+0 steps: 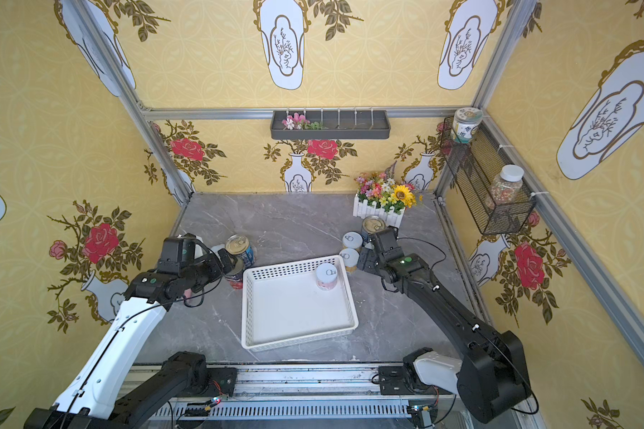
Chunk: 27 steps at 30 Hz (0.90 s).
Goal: Put the canned food in the basket
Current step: Pick up the canned food from the center of the board.
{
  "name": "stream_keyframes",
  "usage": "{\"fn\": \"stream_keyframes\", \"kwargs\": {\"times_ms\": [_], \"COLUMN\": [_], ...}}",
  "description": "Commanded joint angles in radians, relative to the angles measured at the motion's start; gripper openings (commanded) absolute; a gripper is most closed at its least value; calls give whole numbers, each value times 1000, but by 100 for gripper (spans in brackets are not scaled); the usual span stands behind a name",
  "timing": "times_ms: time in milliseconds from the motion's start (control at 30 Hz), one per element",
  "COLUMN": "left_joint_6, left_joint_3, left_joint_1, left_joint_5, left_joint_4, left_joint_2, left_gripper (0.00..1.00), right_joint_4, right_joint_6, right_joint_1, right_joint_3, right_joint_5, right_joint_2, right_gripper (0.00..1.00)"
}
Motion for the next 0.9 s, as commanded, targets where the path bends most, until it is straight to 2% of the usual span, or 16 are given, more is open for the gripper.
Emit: {"fn": "stream_keyframes", "kwargs": {"times_ms": [0, 200, 400, 600, 867], "left_joint_6": [39, 50, 80, 89, 88], "left_joint_3": [42, 129, 117, 114, 130], "left_joint_1": [1, 1, 0, 0, -7], "left_joint_5": [42, -110, -110, -55, -94], "left_joint_4": [21, -36, -23, 6, -21], "left_joint_2": [90, 262, 346, 365, 468], "left_gripper": [100, 100, 100, 100, 98], "right_joint_4": [28, 19, 26, 23, 27], "right_joint_6": [8, 13, 9, 12, 13], "right_joint_1": [-16, -29, -31, -31, -31], "right_joint_3": [-11, -18, -27, -29, -43], "right_joint_5": [5, 5, -17, -41, -36], "right_joint_2": [-9, -6, -8, 6, -7], "right_gripper": [98, 98, 98, 98, 98]}}
